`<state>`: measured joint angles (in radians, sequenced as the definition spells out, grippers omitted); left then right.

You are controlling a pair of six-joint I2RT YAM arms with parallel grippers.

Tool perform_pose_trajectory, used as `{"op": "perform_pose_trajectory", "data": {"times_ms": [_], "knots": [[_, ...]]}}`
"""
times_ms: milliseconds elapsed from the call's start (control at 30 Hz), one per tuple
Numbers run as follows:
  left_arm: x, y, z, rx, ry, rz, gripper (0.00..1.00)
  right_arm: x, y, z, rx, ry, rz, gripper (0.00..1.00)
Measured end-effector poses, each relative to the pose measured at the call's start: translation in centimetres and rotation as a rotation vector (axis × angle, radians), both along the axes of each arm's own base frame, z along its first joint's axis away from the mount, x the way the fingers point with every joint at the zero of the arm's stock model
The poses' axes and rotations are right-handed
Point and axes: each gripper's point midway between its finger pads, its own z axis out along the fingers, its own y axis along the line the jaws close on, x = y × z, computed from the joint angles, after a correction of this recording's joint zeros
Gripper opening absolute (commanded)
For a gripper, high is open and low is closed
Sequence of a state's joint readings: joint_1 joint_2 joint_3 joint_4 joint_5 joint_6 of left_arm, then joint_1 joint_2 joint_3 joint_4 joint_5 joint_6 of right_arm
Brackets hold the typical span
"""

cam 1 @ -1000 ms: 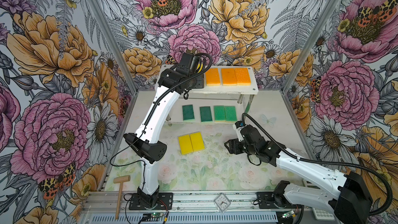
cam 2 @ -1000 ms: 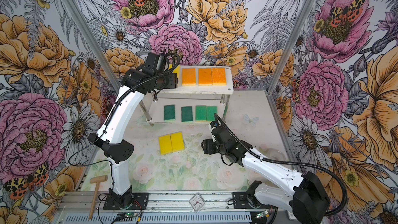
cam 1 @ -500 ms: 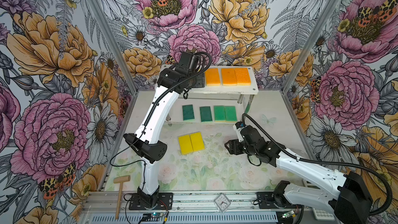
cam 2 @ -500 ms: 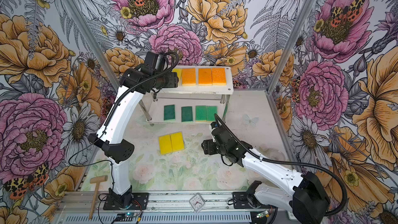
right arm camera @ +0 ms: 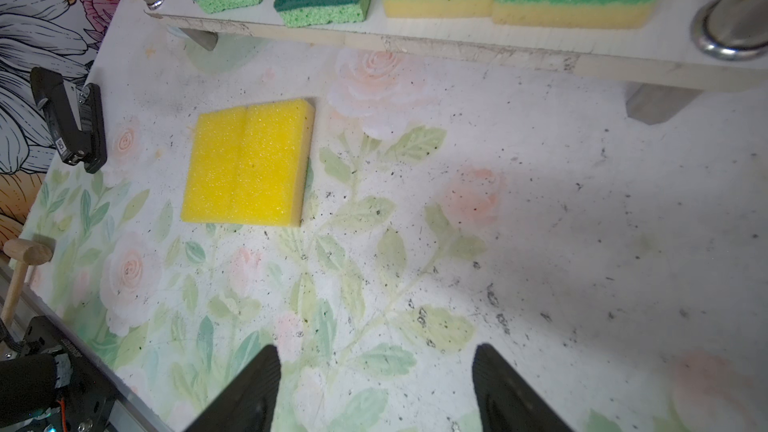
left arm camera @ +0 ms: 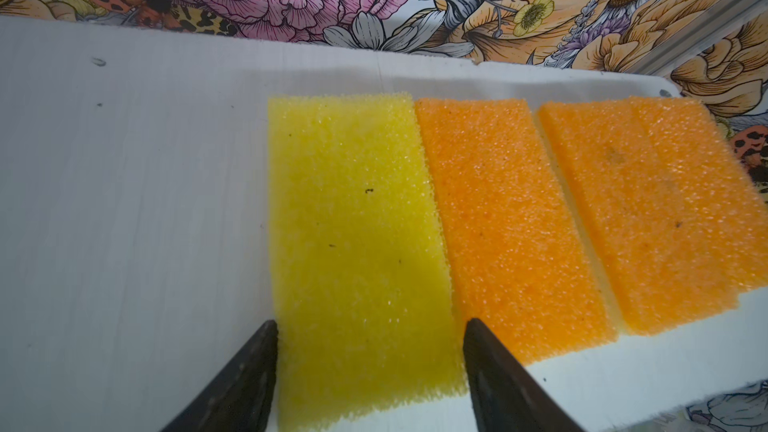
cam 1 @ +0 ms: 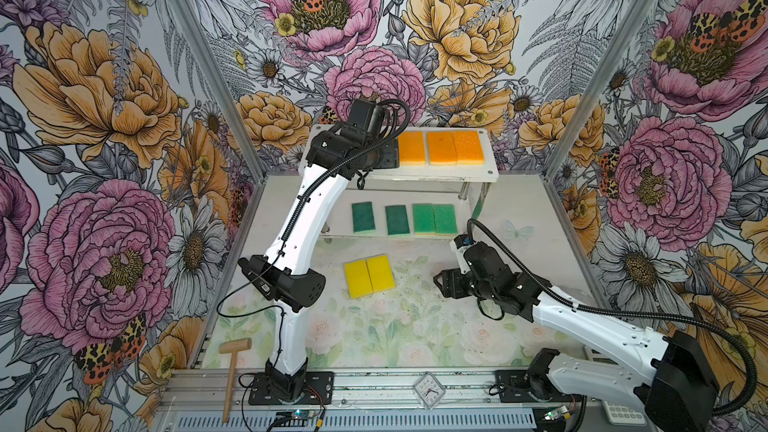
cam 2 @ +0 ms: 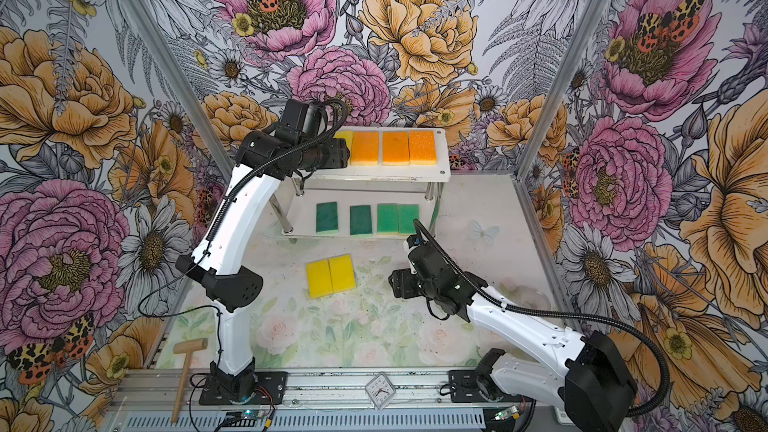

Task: Place and organize the cleaning sponges onto the shelf
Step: 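Lower the yellow sponge beside the orange sponges and open the left gripper, then move the left gripper back down toward the remaining yellow sponges on the table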

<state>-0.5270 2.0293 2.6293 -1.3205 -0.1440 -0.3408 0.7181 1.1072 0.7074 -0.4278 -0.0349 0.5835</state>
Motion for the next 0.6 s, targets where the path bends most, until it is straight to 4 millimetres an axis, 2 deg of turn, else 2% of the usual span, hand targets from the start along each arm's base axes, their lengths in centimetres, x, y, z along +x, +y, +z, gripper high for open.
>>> {"op": "perform_pose_trajectory", "data": {"times_ms": [333,467,600], "knots": [[0.0,0.4,0.3,0.006,-0.011,0.013,0.76,0.0,0.0,0.0,0.000,0.000,0.000,0.75],[-0.8,1.0,2.0,-0.005,-0.044,0.021,0.79,0.0,0.0,0.0,0.000,0.000,0.000,0.75],[-2.5,2.3,4.9,-0.027,-0.104,0.032,0.89,0.0,0.0,0.0,0.000,0.000,0.000,0.75]]}}
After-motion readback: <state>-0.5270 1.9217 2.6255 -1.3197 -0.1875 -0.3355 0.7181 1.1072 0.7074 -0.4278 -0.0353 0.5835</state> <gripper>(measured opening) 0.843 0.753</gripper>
